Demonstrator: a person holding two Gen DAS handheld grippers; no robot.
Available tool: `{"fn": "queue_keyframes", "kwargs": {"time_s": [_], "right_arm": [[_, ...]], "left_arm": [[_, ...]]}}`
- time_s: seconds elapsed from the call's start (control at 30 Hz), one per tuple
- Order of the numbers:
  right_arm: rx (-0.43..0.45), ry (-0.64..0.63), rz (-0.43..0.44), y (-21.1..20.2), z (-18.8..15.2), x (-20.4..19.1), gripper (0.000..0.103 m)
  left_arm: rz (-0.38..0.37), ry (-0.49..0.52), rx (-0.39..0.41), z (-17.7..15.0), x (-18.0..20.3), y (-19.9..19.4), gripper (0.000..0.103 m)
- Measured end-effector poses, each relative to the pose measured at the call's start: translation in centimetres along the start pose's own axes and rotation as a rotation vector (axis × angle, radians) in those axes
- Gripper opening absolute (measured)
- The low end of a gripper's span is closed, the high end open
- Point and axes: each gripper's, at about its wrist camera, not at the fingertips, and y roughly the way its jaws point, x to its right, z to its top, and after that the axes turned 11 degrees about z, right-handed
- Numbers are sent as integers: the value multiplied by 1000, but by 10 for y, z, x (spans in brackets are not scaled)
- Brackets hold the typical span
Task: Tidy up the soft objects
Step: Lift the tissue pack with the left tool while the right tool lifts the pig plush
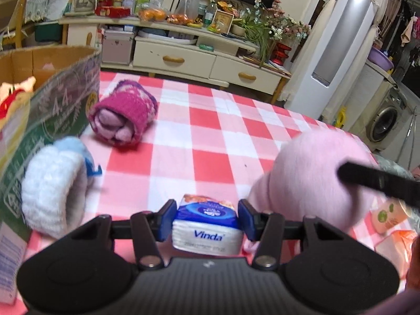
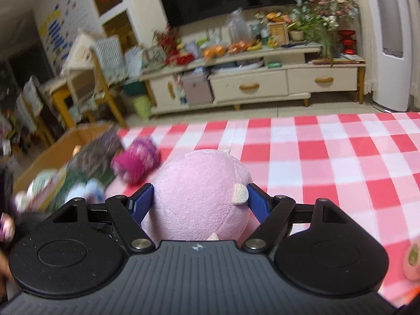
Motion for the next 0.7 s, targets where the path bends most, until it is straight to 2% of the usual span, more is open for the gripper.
{"fn": "queue_keyframes", "kwargs": {"time_s": [0.17,0.3,0.53,0.63,0.7], "right_arm": [[-115,-73,-5,11,-28,-13,101],[-149,-77,0,24,-37,-14,103],[-112,40,58,33,-43,8,103],[-81,119,91,32,-48,20,103],[-68,172,113,30,-51,27,103]], "left_arm": [[2,49,-11,-15,7,2,47],[18,62,-1,-18,4,3,47],[6,42,-41,-20,-2,11,53],[14,57,-61,-21,0,16,57],[25,97,-43,-25,6,15,57]]}}
